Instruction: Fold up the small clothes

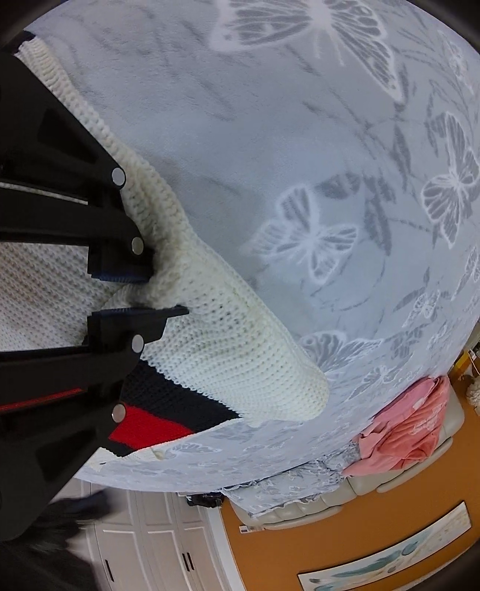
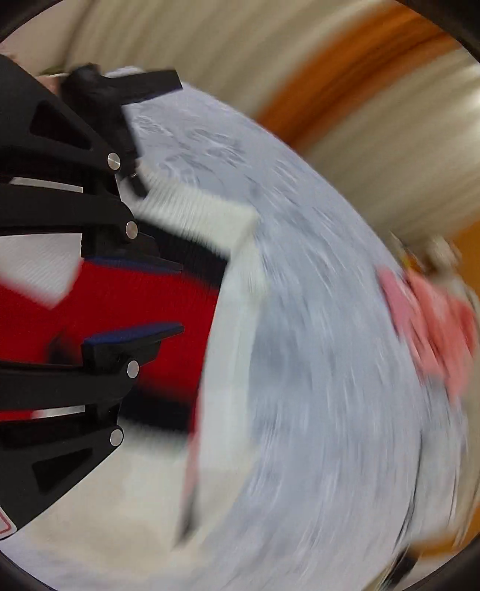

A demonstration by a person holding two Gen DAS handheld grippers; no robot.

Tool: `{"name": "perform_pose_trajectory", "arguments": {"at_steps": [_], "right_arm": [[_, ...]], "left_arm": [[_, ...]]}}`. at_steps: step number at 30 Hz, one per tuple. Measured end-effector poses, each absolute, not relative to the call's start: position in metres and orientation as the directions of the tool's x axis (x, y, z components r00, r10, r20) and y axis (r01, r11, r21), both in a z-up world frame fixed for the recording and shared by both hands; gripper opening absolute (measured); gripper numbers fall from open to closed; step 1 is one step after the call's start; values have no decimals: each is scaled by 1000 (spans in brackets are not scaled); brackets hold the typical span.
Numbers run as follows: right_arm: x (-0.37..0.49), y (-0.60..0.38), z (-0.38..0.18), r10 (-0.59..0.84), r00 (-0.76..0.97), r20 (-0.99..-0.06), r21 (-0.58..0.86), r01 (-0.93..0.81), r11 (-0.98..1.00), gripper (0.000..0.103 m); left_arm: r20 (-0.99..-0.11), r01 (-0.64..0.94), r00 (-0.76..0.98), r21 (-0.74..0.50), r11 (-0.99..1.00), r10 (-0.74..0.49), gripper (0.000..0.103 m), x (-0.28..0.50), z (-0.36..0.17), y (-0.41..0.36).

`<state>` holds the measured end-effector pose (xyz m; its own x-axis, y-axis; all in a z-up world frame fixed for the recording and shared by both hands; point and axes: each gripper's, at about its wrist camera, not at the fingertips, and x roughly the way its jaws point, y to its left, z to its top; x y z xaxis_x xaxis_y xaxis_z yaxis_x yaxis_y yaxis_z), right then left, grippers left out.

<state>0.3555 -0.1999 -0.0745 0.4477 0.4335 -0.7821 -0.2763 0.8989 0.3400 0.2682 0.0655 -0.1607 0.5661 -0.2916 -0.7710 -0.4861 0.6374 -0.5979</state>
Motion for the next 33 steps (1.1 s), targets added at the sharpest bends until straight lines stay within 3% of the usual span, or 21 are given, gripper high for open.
{"name": "perform_pose_trajectory", "arguments": {"at_steps": [4,6,7,8,14,18,22,25,28,30,32,33], "right_arm": [[416,-109,-106,445,342,-828,315,-373,873,47],[432,-86,-118,451,314,-836,321,-387,864,48],[439,-75,-127,480,283,-831,356,-393,848,37],[445,-69,-134,493,263,-829,374,-395,839,8],[473,-45,-135,442,330,-834,301,-399,866,5],[481,-47,-148,469,314,-826,356,-355,865,5],[427,-107,-100,511,470,-720,409,-307,859,12],[358,-192,-80,404,577,-710,342,-218,914,14],[294,-292,-85,153,614,-774,188,-7,982,17],[270,-351,-109,44,541,-840,135,129,982,17],[260,-385,-144,-8,443,-897,75,170,983,1],[254,-394,-144,47,478,-877,130,141,981,1]], "left_arm": [[-771,-475,560,-599,645,-303,10,269,-162,67],[-772,-466,556,-596,654,-308,10,269,-163,68],[-772,-464,556,-596,655,-309,10,270,-163,67],[-767,-455,559,-602,656,-315,10,270,-164,69],[-742,-462,582,-638,616,-332,10,272,-167,82],[-760,-451,580,-600,661,-293,10,275,-164,78],[-761,-442,576,-597,670,-298,10,275,-163,78],[-768,-425,571,-579,696,-290,10,274,-159,78],[-773,-422,569,-568,707,-281,10,274,-157,77],[-778,-418,568,-554,720,-269,10,274,-157,75],[-792,-408,562,-515,754,-238,10,275,-155,69],[-803,-401,552,-491,773,-224,11,275,-152,65]]}}
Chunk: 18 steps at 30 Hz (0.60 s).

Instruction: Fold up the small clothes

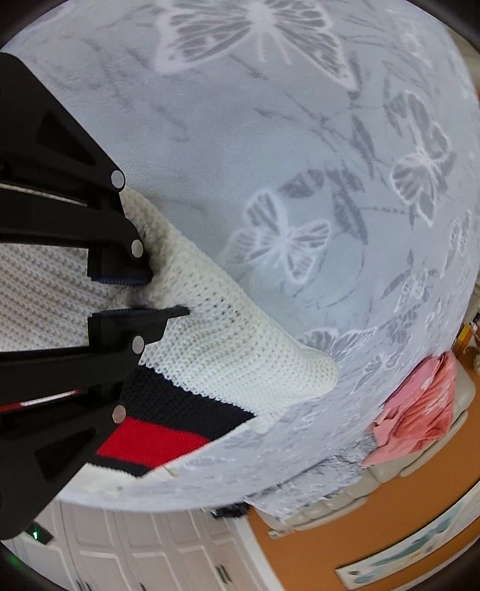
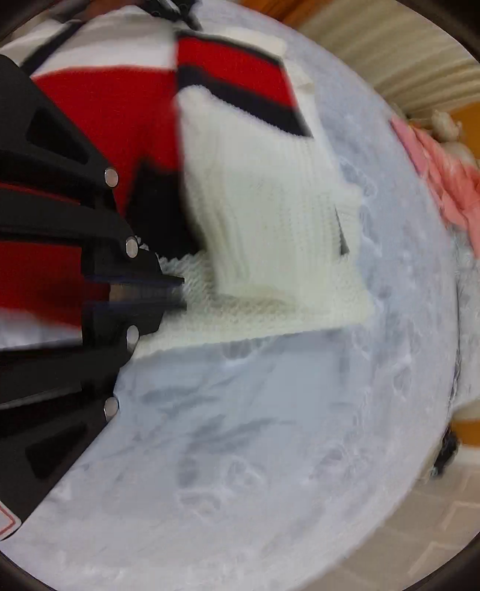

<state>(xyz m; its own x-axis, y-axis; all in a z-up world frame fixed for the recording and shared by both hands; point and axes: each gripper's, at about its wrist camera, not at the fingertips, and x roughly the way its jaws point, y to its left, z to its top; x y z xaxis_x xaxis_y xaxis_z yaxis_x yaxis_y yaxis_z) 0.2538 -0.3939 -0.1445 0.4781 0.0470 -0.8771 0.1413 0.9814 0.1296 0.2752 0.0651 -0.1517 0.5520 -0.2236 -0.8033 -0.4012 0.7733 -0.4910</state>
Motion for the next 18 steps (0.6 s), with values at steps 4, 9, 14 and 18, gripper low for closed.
{"name": "perform_pose_trajectory", "arguments": {"at_steps": [4,9,14,18], "right_arm": [[234,-394,-98,25,514,-858,126,163,979,16],[157,-388,-73,18,533,-846,99,124,987,28],[72,-387,-99,117,416,-902,194,148,970,48],[22,-374,-120,192,298,-935,245,154,957,50]], "left_arm": [[-806,-375,537,-492,786,-249,22,260,-133,65],[-820,-363,536,-440,822,-202,45,200,-112,80],[-855,-348,464,-417,840,-232,61,131,-110,89],[-891,-354,387,-382,854,-238,67,84,-119,89]]}}
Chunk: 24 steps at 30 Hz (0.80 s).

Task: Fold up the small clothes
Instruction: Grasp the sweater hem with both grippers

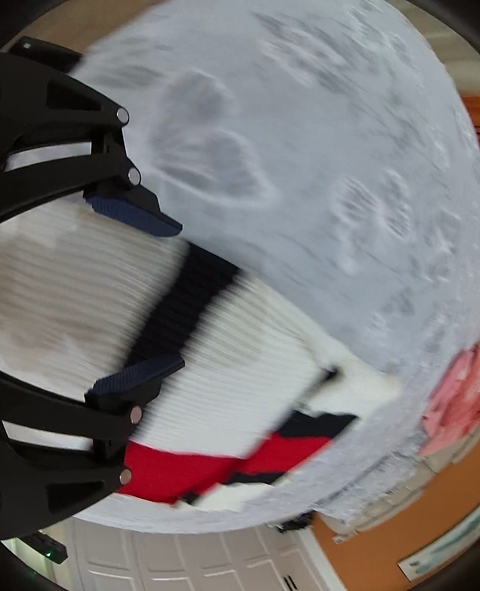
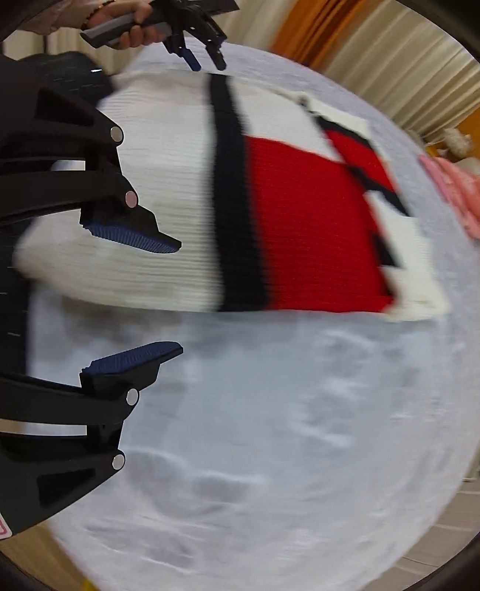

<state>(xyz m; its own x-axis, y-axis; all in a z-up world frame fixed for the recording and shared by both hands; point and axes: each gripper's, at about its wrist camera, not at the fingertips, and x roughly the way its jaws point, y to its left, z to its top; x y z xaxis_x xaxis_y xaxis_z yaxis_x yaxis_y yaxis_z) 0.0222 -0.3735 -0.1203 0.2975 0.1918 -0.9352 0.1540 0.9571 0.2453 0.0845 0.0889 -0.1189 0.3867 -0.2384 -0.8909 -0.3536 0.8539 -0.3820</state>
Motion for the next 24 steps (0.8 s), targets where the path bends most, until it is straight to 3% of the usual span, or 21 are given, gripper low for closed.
{"name": "perform_pose_trajectory", "arguments": {"at_steps": [8,12,13,14,15,16,20,23,24], "right_arm": [[-15,-349,-145,362,177,-915,392,181,902,60],[-13,-337,-145,333,188,-924,363,161,918,61],[-13,-335,-144,328,193,-925,360,158,920,57],[-18,-335,-146,333,201,-921,366,154,918,32],[-19,-336,-147,343,204,-917,376,155,914,15],[-21,-339,-148,361,209,-909,398,170,902,11],[-30,-344,-139,358,267,-895,411,174,895,11],[-33,-345,-140,375,267,-888,428,179,886,15],[-33,-345,-142,375,261,-890,428,185,885,17]], "left_arm": [[-898,-391,313,-419,819,-310,70,34,-134,93],[-915,-356,291,-376,856,-280,70,30,-133,83],[-917,-355,290,-370,858,-276,68,29,-132,83],[-919,-370,292,-365,854,-266,51,26,-132,85],[-916,-384,298,-373,844,-269,39,23,-131,87],[-912,-398,300,-387,832,-281,22,21,-132,91],[-878,-464,313,-474,748,-362,19,0,-138,113],[-876,-467,315,-478,744,-365,25,-10,-137,118],[-878,-458,314,-474,752,-362,32,-11,-136,116]]}}
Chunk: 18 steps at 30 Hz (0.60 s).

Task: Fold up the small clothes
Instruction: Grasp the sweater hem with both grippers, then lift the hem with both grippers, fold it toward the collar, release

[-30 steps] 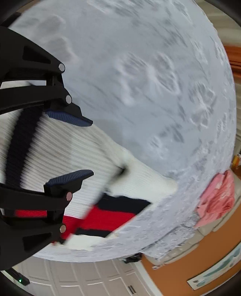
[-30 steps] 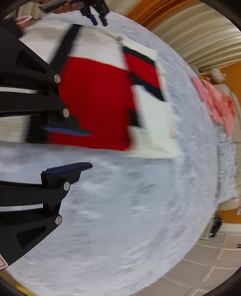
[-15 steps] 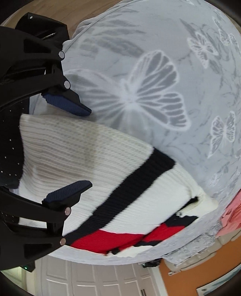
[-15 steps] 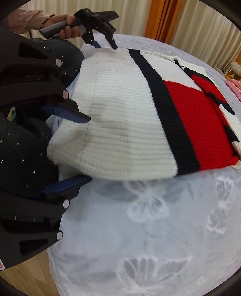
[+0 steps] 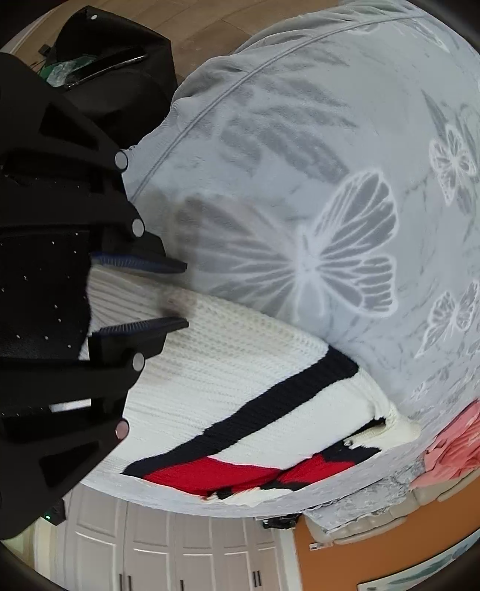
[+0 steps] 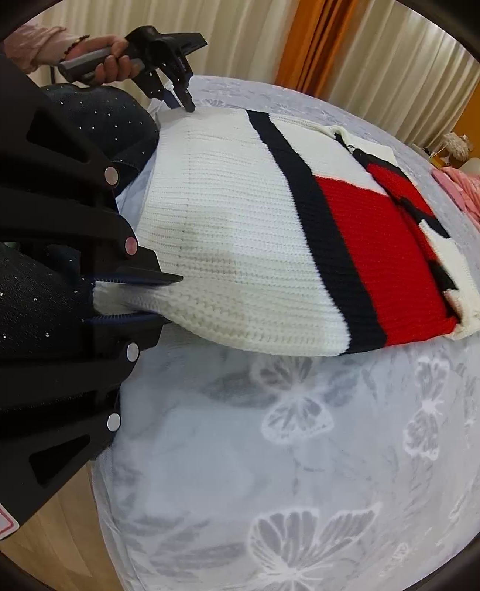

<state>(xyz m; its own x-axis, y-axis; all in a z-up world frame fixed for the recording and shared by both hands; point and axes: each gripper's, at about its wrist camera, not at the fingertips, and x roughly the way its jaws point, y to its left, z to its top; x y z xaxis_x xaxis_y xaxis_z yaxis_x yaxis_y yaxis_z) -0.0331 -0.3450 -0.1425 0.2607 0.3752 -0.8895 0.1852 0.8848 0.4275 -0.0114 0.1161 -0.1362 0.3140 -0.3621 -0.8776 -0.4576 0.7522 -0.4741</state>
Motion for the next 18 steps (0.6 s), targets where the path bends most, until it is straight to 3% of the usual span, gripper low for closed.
{"name": "perform_pose_trajectory", "arguments": {"at_steps": [1,5,7,8,10,11,12,13,18], "right_arm": [[-32,-345,-145,370,253,-894,422,196,885,18],[-30,-346,-150,387,245,-889,440,221,871,26],[-31,-348,-152,395,243,-886,448,230,864,26],[-30,-349,-153,400,243,-884,454,233,860,26],[-30,-350,-154,407,238,-882,459,237,856,19],[-31,-352,-152,412,243,-878,466,235,853,10],[-31,-352,-149,414,254,-874,471,231,851,10],[-32,-352,-144,409,274,-870,472,226,852,9],[-50,-366,-104,409,401,-820,523,234,819,7]], "left_arm": [[-878,-453,314,-472,756,-360,36,-12,-136,114],[-873,-426,322,-479,767,-366,79,-2,-134,98],[-894,-415,298,-436,799,-334,85,7,-134,85],[-910,-399,277,-401,825,-308,83,12,-135,77],[-922,-367,262,-369,854,-286,58,16,-134,68],[-923,-370,260,-367,853,-284,35,16,-134,69],[-910,-378,270,-401,834,-315,11,14,-134,73],[-871,-403,288,-488,774,-399,11,10,-134,82],[-807,-373,373,-583,722,-459,10,-9,-98,98]]}}
